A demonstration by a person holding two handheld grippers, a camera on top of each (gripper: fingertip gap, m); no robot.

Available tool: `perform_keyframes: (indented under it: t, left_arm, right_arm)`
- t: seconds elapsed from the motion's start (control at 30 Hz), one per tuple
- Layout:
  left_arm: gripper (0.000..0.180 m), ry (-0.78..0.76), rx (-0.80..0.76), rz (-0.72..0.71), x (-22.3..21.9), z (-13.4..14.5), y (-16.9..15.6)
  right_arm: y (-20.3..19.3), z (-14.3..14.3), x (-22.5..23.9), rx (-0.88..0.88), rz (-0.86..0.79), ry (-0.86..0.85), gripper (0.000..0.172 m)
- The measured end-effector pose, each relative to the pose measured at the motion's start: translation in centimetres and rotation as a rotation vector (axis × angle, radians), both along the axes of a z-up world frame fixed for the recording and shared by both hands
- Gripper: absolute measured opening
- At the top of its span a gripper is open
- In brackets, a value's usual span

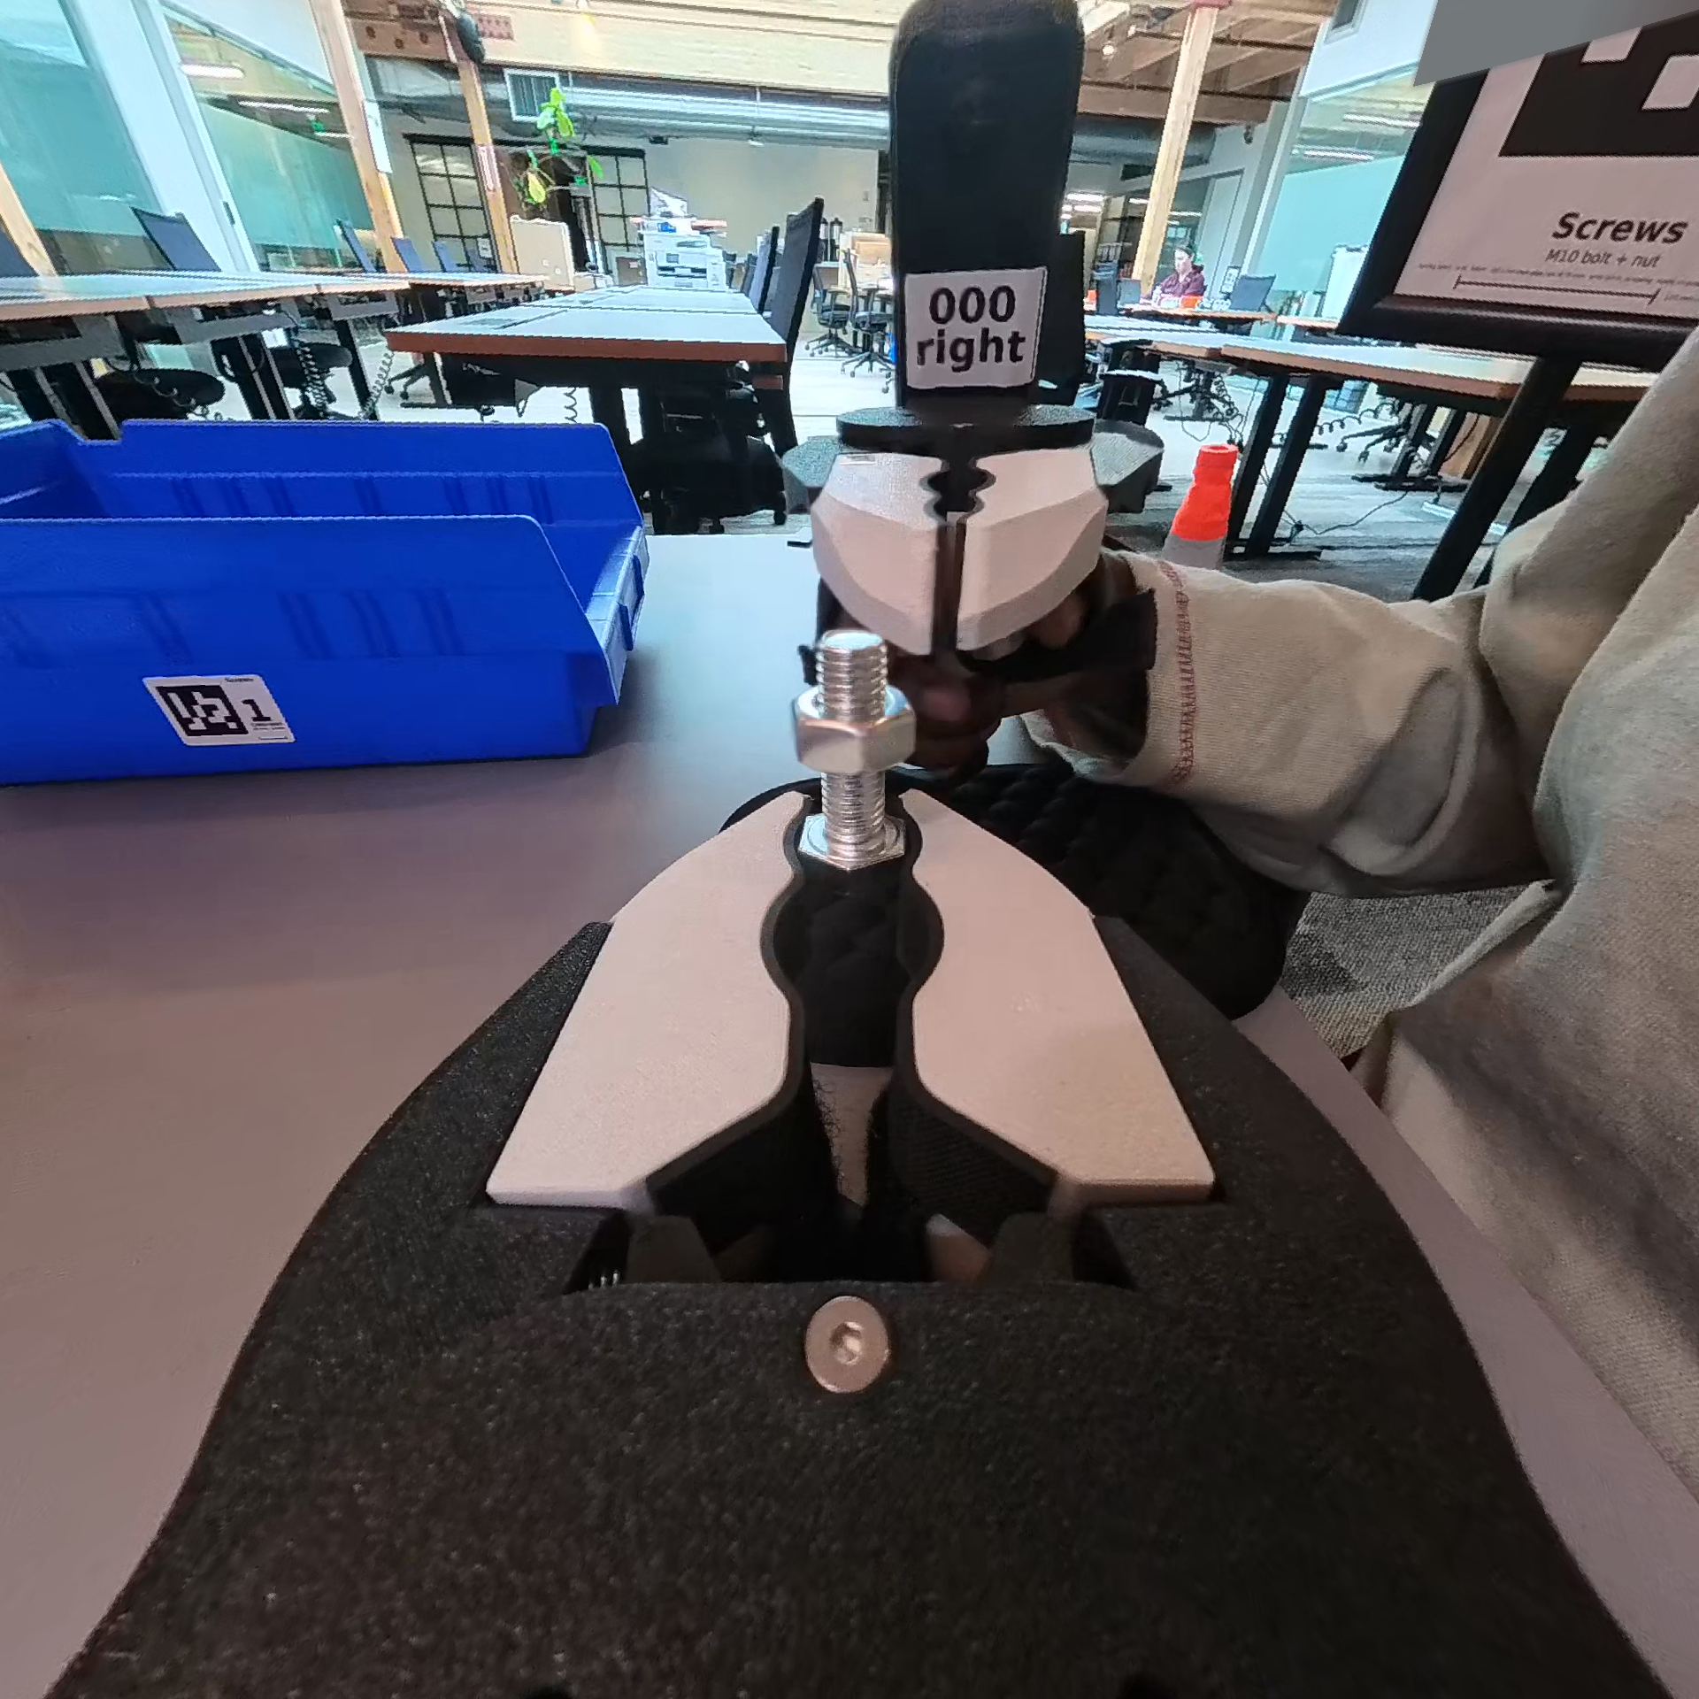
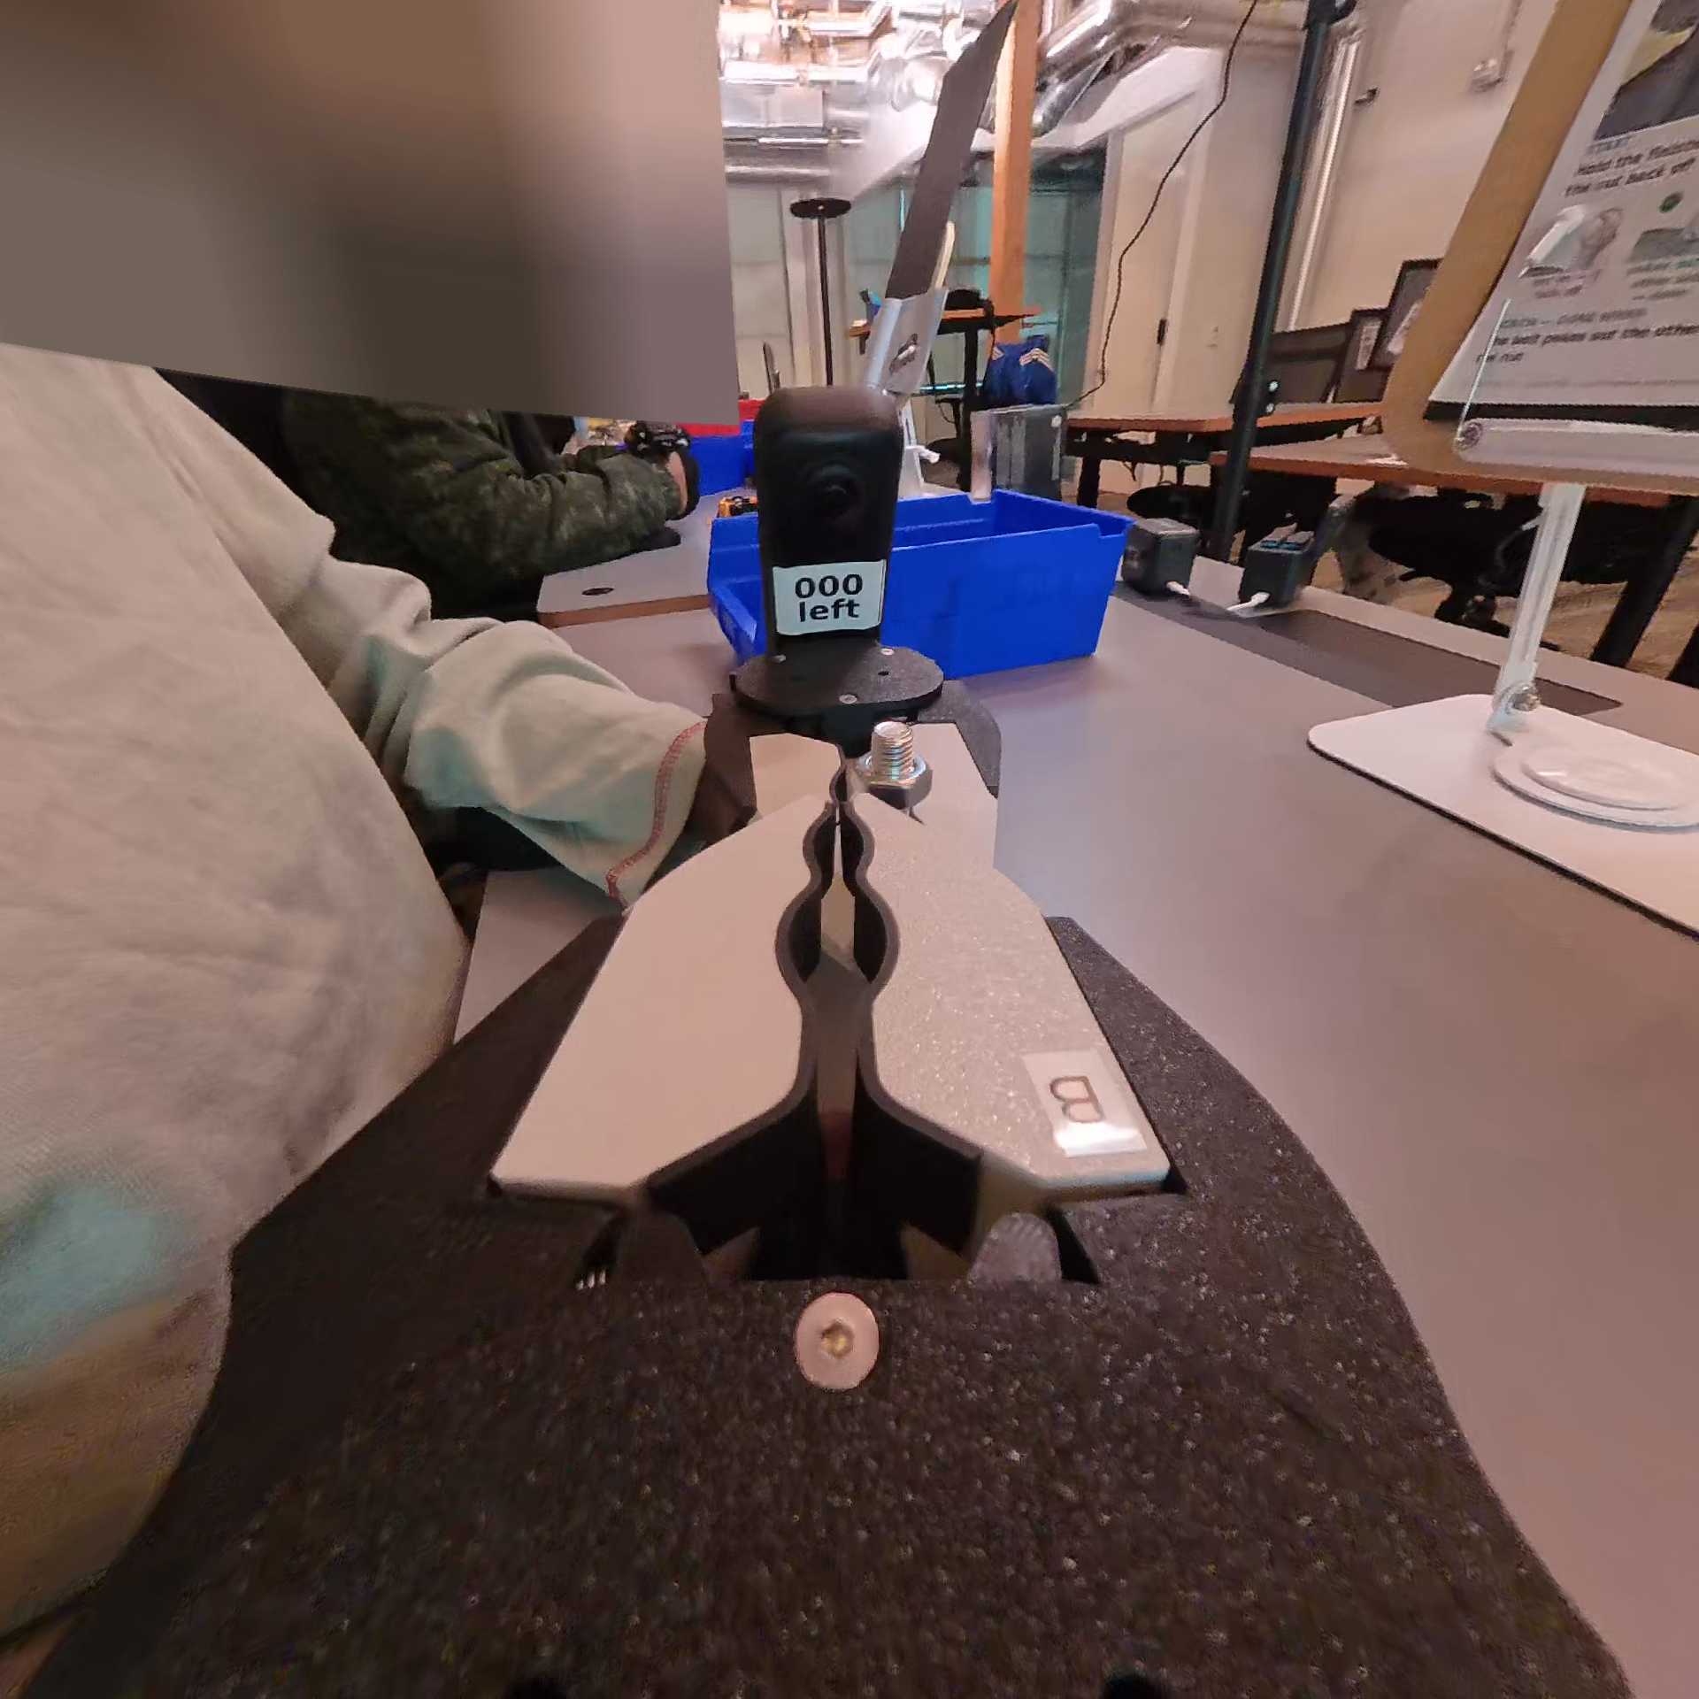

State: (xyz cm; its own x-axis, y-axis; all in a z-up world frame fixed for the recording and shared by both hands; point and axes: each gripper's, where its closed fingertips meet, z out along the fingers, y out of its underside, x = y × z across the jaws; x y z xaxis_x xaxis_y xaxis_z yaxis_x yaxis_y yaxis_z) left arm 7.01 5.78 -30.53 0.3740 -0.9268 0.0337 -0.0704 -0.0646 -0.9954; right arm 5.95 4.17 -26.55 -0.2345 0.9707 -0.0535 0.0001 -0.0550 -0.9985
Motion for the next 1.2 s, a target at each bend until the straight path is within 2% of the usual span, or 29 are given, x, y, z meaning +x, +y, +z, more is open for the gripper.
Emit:
perform_keyframes:
  t: [0.07, 0.23, 0.33, 0.57, 0.67, 0.7, 0.73, 0.8, 0.93, 1.03, 1.2]
  left_arm:
    - [0.014, 0.007, 0.003, -0.001, 0.1, -0.1, 0.0]
    - [0.014, 0.006, 0.005, -0.002, 0.1, 0.0, -0.1]
    - [0.013, 0.008, 0.006, -0.003, 0.1, -0.1, -0.1]
    - [0.014, 0.006, 0.005, -0.002, 0.0, 0.0, 0.0]
    - [0.014, 0.008, 0.008, -0.002, 0.0, -0.1, 0.0]
    - [0.014, 0.006, 0.007, 0.001, 0.0, 0.0, 0.0]
    - [0.014, 0.004, 0.004, 0.001, 0.0, 0.0, 0.0]
    - [0.014, 0.003, 0.004, 0.001, 0.0, 0.0, 0.0]
    - [0.014, 0.008, 0.007, 0.000, 0.0, -0.1, 0.0]
    - [0.014, 0.008, 0.008, 0.000, 0.0, 0.0, 0.0]
    - [0.014, 0.009, 0.007, -0.002, 0.0, -0.1, 0.0]
  right_arm:
    - [0.2, -0.1, -0.3, 0.012, -0.015, -0.008, 0.005]
    - [0.2, -0.2, -1.9, 0.003, -0.020, -0.011, 0.033]
    - [0.0, -0.2, -2.9, 0.005, -0.001, -0.018, 0.041]
    - [-0.6, -0.7, -3.2, 0.032, 0.025, -0.050, 0.036]
    - [0.1, -0.8, -1.7, 0.039, -0.008, -0.073, 0.022]
    - [0.0, -0.8, -1.0, 0.038, 0.006, -0.072, 0.005]
    - [-0.2, -0.5, -0.5, 0.032, 0.023, -0.052, 0.000]
    - [-0.1, 0.0, 0.0, 0.021, 0.013, -0.018, 0.000]
    - [0.4, -0.3, -0.7, 0.029, -0.028, -0.026, 0.014]
    - [0.4, -0.4, -1.8, 0.015, -0.029, -0.024, 0.034]
    - [-0.3, -0.6, -3.3, 0.020, 0.018, -0.048, 0.042]
